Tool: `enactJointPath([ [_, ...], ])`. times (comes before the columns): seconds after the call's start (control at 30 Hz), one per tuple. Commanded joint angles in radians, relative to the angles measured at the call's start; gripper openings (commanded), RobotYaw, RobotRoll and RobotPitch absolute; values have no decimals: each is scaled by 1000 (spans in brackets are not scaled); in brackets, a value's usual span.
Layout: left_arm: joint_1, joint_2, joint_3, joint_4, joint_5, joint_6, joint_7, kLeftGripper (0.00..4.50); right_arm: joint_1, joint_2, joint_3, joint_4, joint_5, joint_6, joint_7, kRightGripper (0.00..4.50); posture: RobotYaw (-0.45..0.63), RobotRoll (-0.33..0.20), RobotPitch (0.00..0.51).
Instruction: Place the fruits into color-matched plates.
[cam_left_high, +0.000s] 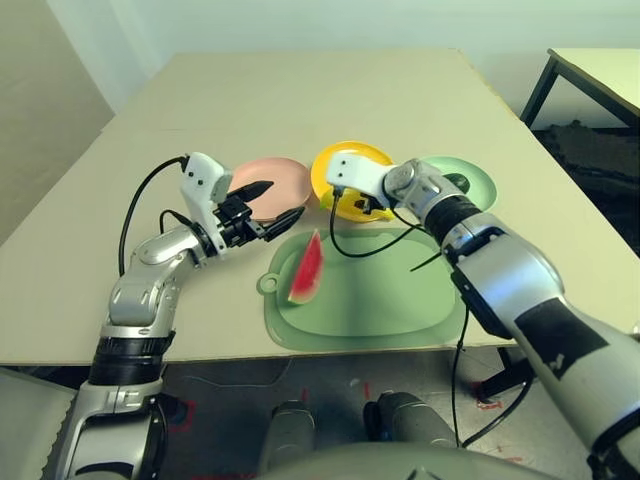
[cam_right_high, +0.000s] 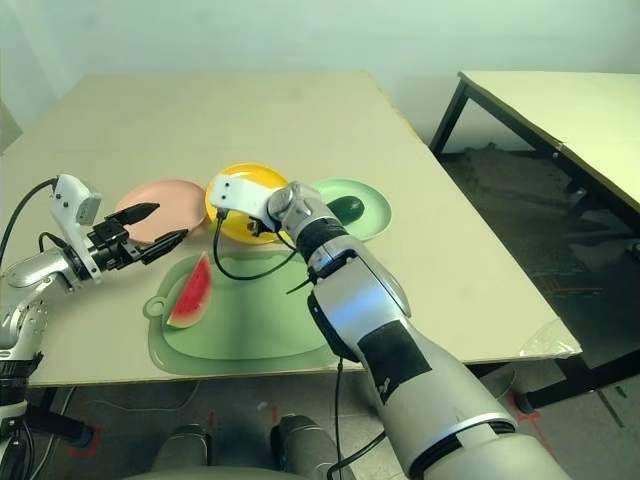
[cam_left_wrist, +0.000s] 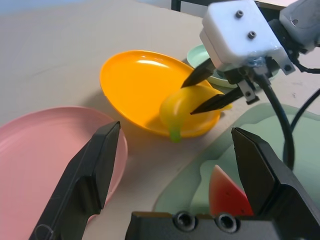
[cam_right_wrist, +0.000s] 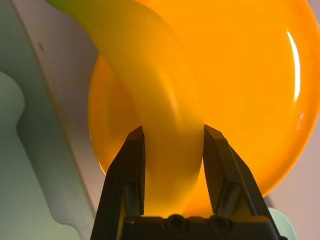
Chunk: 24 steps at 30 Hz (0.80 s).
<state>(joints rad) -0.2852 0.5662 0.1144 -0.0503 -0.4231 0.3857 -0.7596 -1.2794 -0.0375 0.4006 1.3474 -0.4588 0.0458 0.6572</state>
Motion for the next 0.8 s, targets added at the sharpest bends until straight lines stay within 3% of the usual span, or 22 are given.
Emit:
enactJointPath([
  [0.03,12,-6,-10,-26,-8,15,-9,4500,-23,3,5,15,-21,-18,-24,1618,9,0,62],
  [0.27,10,-16,-20,-31,-10,23,-16,4500,-41,-1,-5,18,-35,-42,-80,1618,6,0,61],
  [0.53,-8,-11,-11,-8,-6,20,-23,4500,-60,-17,-16,16,-28,-59,-82,4402,-6,0,60],
  [0.8,-19,-8,-23,8,1,10,-53,4500,-122,-82,-54,-9,8,-112,-7,4460,-29,0,52],
])
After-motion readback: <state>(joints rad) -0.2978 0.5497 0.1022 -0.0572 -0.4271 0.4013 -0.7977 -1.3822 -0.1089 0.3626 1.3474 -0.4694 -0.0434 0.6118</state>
